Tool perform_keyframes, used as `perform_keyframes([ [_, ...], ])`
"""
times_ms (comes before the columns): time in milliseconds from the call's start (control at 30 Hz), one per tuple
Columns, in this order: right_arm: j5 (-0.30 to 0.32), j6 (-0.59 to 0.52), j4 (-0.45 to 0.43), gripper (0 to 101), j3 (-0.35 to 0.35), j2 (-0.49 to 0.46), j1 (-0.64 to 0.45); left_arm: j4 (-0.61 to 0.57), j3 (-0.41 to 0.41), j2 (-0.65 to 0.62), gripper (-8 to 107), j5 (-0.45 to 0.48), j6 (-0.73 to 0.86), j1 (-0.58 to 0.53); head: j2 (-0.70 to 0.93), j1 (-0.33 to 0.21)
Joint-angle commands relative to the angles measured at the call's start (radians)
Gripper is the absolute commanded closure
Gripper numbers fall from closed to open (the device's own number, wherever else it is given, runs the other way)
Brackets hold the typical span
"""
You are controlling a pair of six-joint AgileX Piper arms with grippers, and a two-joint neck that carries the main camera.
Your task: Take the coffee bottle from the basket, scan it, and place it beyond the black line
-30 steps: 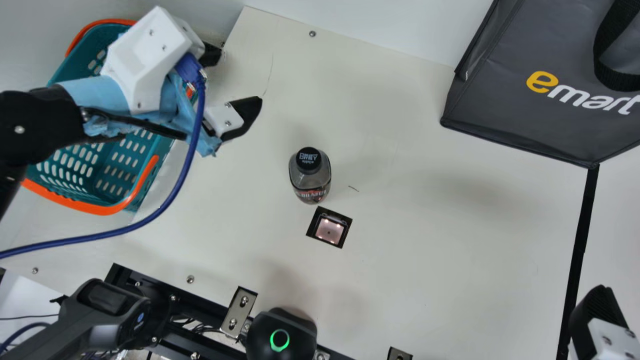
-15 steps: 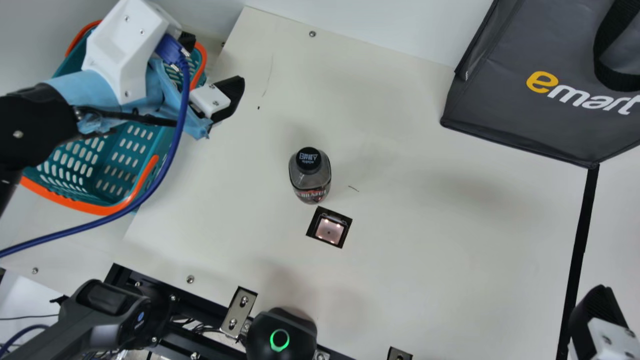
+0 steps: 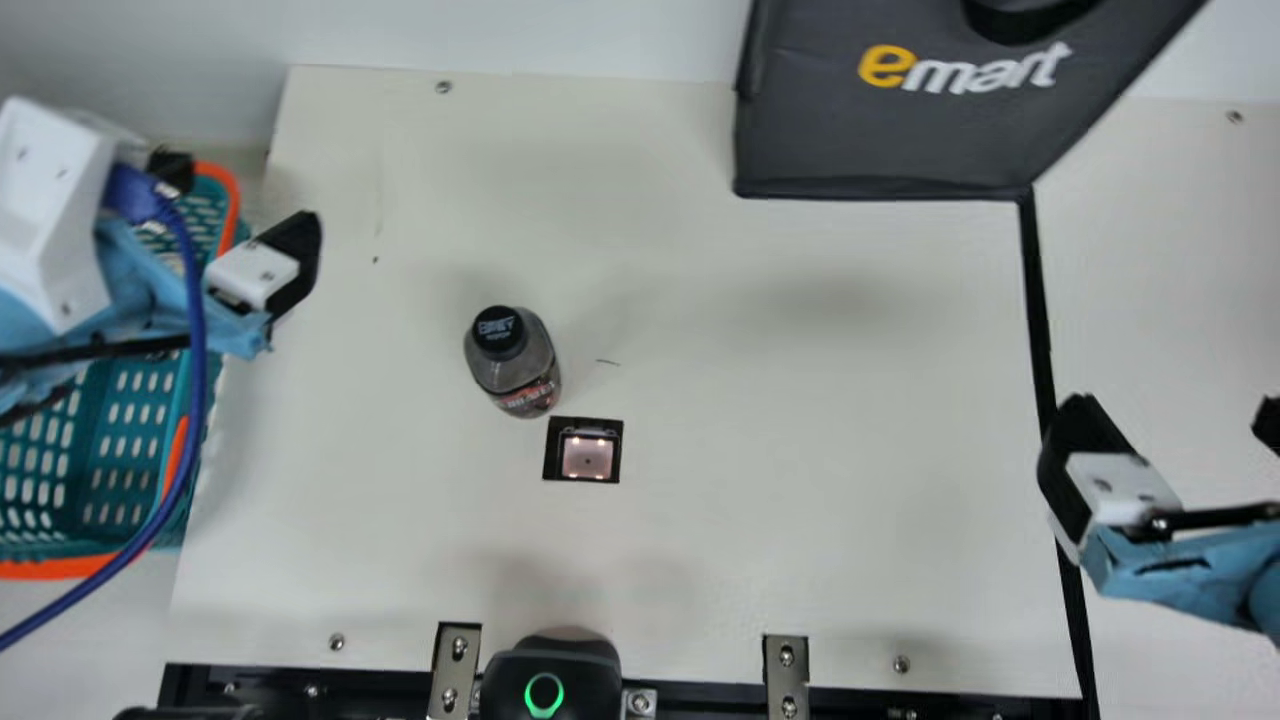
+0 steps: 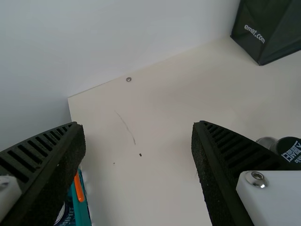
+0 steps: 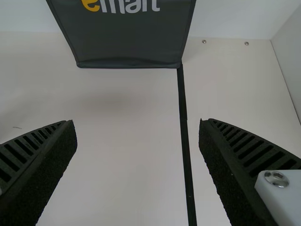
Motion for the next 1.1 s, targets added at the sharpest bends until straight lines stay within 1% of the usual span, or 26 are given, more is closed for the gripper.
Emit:
perform_keyframes([
  [0,0.000,0.000,0.000,10,0.000,0.000,0.000,-0.006,0.000,-0.001,9,0.003,0.006,0.000,0.002,-0.017],
  [300,0.000,0.000,0.000,10,0.000,0.000,0.000,-0.028,0.002,-0.012,9,0.039,-0.005,-0.032,0.002,-0.017],
  [500,0.000,0.000,0.000,10,0.000,0.000,0.000,-0.041,0.002,-0.018,9,0.071,-0.033,-0.077,0.002,-0.017],
  [633,0.000,0.000,0.000,10,0.000,0.000,0.000,-0.035,0.004,-0.021,9,0.076,-0.059,-0.115,0.002,-0.017],
  [833,0.000,0.000,0.000,10,0.000,0.000,0.000,-0.001,0.011,-0.018,9,0.065,-0.122,-0.182,0.002,-0.017],
  [1067,0.000,0.000,0.000,10,0.000,0.000,0.000,0.077,0.020,-0.005,9,0.034,-0.232,-0.271,0.002,-0.017],
])
